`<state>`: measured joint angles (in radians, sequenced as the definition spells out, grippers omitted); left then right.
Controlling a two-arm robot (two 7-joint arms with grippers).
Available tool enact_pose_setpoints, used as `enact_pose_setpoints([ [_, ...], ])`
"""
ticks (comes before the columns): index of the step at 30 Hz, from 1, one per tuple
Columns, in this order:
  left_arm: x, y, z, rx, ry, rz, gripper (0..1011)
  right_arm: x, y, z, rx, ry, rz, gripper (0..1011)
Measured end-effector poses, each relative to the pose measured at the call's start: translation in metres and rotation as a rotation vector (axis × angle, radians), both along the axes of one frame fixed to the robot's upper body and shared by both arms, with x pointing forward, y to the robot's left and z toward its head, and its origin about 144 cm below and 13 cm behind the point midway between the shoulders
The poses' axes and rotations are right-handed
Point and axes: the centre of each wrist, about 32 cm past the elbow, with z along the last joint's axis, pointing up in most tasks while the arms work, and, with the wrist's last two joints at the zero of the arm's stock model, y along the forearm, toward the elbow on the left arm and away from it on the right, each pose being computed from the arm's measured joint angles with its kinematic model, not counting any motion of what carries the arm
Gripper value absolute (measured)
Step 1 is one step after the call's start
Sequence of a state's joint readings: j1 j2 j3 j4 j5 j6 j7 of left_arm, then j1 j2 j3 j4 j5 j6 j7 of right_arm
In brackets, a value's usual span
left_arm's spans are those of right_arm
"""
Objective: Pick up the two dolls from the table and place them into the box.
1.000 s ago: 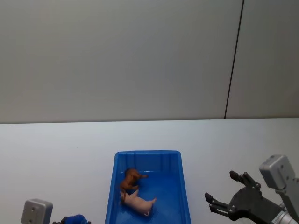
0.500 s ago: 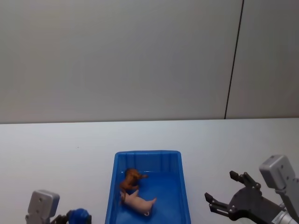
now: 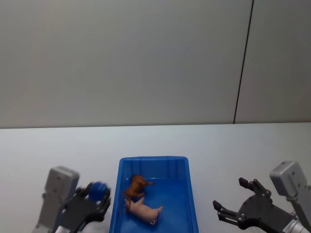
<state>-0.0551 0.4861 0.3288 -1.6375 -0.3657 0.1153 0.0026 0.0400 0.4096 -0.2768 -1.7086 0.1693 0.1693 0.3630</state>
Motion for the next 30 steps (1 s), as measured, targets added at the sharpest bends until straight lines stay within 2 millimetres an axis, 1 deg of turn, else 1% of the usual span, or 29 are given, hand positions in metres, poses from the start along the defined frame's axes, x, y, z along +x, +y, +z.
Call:
enact_pose_setpoints([
  [4,0.012,-0.015,0.012,0.0,-0.057,-0.048,430,0.0,0.0,0.0,0.0,0.0,0.0,1001],
  [7,0.017,-0.022,0.016,0.002,-0.08,-0.075,414,0.0,0.0,0.0,0.0,0.0,0.0,1001],
  [9,0.023,-0.031,0.02,-0.002,-0.101,-0.102,405,0.0,0.0,0.0,0.0,0.0,0.0,1001],
  [12,0.029,-0.041,0.025,-0.003,-0.124,-0.138,446,0.0,0.0,0.0,0.0,0.0,0.0,1001],
  [13,0.031,-0.044,0.026,-0.005,-0.13,-0.148,473,0.0,0.0,0.0,0.0,0.0,0.0,1001],
  [14,0.034,-0.049,0.028,-0.007,-0.139,-0.164,533,0.0,0.0,0.0,0.0,0.0,0.0,1001],
  [16,0.036,-0.053,0.029,-0.009,-0.148,-0.183,566,0.0,0.0,0.0,0.0,0.0,0.0,1001],
  [17,0.039,-0.058,0.031,-0.012,-0.156,-0.2,640,0.0,0.0,0.0,0.0,0.0,0.0,1001],
  [20,0.042,-0.064,0.032,-0.018,-0.165,-0.224,703,0.0,0.0,0.0,0.0,0.0,0.0,1001],
  [21,0.043,-0.067,0.032,-0.022,-0.169,-0.235,761,0.0,0.0,0.0,0.0,0.0,0.0,1001],
  [22,0.044,-0.069,0.032,-0.026,-0.172,-0.243,780,0.0,0.0,0.0,0.0,0.0,0.0,1001],
  [23,0.044,-0.072,0.032,-0.031,-0.175,-0.254,835,0.0,0.0,0.0,0.0,0.0,0.0,1001],
  [25,0.045,-0.074,0.033,-0.035,-0.178,-0.264,849,0.0,0.0,0.0,0.0,0.0,0.0,1001],
  [28,0.046,-0.076,0.032,-0.044,-0.185,-0.281,953,0.0,0.0,0.0,0.0,0.0,0.0,1001],
  [30,0.046,-0.076,0.032,-0.054,-0.191,-0.29,998,0.0,0.0,0.0,0.0,0.0,0.0,1001],
])
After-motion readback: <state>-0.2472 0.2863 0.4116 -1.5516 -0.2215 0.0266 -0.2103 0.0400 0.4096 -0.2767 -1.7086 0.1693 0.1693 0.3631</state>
